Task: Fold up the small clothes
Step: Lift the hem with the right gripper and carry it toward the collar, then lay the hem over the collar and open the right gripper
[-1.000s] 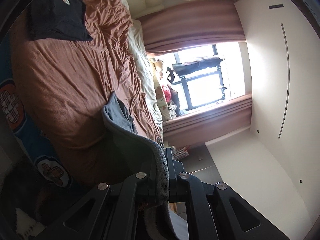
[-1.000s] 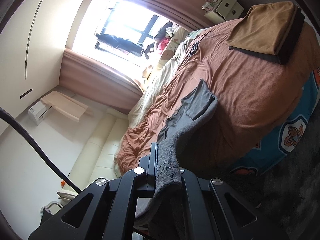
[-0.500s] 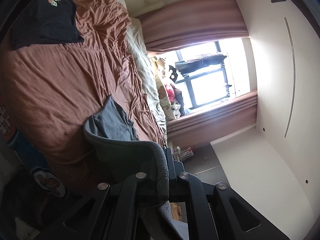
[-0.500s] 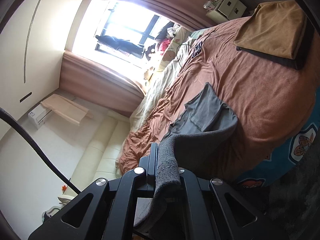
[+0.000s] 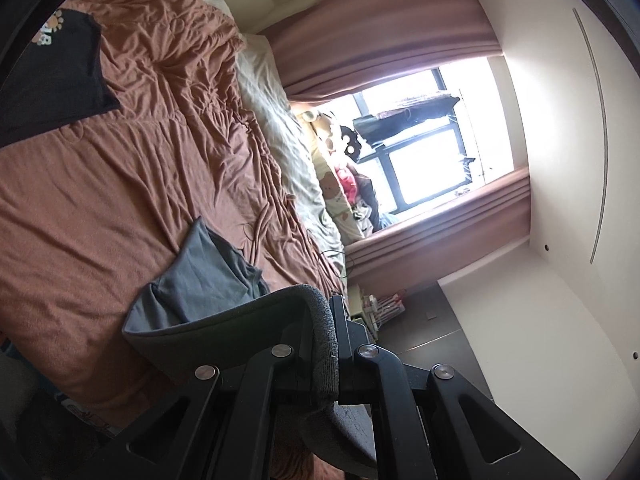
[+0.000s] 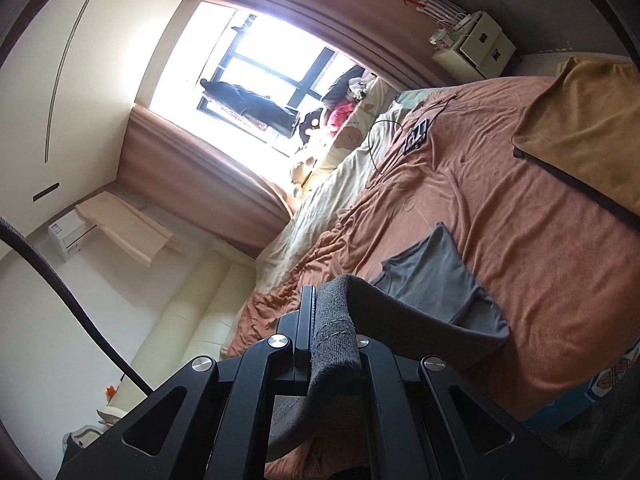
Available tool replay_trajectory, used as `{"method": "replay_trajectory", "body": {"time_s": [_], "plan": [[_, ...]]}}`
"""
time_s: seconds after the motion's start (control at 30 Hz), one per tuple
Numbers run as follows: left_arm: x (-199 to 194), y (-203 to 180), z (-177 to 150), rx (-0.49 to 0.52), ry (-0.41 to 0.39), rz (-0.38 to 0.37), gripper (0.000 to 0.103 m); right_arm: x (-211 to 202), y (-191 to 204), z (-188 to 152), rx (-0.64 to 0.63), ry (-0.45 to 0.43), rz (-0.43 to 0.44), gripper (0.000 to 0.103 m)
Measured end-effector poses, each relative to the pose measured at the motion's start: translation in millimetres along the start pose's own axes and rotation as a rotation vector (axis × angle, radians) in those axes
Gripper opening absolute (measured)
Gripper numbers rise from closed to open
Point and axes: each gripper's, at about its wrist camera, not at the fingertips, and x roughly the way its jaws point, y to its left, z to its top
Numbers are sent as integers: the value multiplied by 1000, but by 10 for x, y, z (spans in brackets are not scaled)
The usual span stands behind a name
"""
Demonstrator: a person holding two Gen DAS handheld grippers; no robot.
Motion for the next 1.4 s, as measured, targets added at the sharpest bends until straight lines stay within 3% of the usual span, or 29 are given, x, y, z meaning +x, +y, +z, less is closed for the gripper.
{"method": "replay_trajectory", "body": {"time_s": [0.4,0.7,1.13,1.4], "plan": [[1013,87,419,35,57,122,4,1057,31,516,-30,75,-101,0],[1720,489,583,20,98,237,4,1791,-141,814,-14,162,-187,0],[2531,1063,769,19,150,402,5,2713,-303,968,-53,264,-319,0],[3050,1507,793,56,229,518,5,3234,-535,954,-61,321,-410,0]]}}
